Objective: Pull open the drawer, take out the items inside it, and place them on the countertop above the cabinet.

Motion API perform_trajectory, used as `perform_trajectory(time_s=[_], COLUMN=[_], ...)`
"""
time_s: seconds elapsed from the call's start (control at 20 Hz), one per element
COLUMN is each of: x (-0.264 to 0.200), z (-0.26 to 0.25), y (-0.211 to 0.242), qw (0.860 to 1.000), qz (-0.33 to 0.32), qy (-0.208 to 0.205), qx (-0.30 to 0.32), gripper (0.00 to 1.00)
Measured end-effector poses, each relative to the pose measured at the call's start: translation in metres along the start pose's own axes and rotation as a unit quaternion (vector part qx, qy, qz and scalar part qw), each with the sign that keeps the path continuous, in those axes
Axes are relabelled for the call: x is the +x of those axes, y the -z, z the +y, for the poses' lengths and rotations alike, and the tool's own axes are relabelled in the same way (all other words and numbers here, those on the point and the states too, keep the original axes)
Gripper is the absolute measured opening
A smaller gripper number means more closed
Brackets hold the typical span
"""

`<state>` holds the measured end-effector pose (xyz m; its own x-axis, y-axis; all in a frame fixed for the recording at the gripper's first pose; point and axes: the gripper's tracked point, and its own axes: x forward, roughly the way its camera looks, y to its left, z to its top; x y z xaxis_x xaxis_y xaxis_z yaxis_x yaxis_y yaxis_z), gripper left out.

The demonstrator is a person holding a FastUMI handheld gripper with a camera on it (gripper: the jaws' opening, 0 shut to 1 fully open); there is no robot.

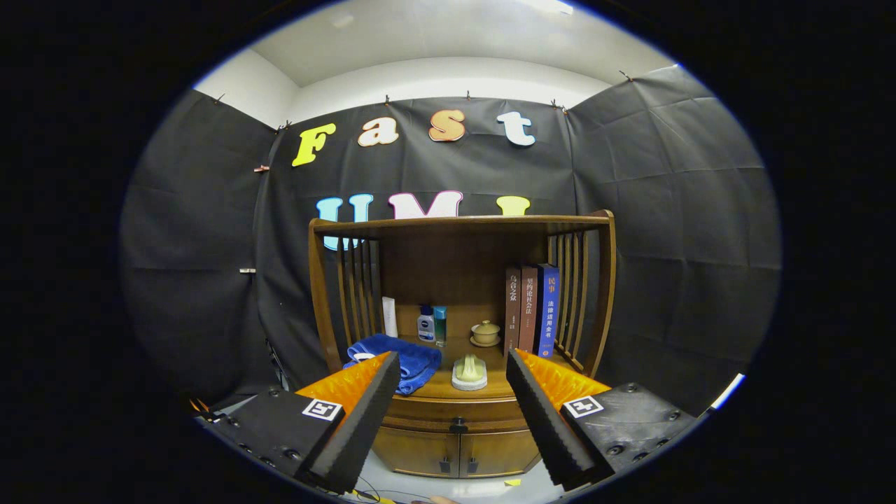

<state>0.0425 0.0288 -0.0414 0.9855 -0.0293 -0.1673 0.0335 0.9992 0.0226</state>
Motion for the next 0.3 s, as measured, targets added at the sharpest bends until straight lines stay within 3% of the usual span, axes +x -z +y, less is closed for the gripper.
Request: perform_trajectory(time_s=[0.3], x=[-0.0023], z=[-0.0003], y=[-0.0016], qw=[1.000], qz=[-0.001], qy=[0.002], qx=[-0.002], gripper=[0.99])
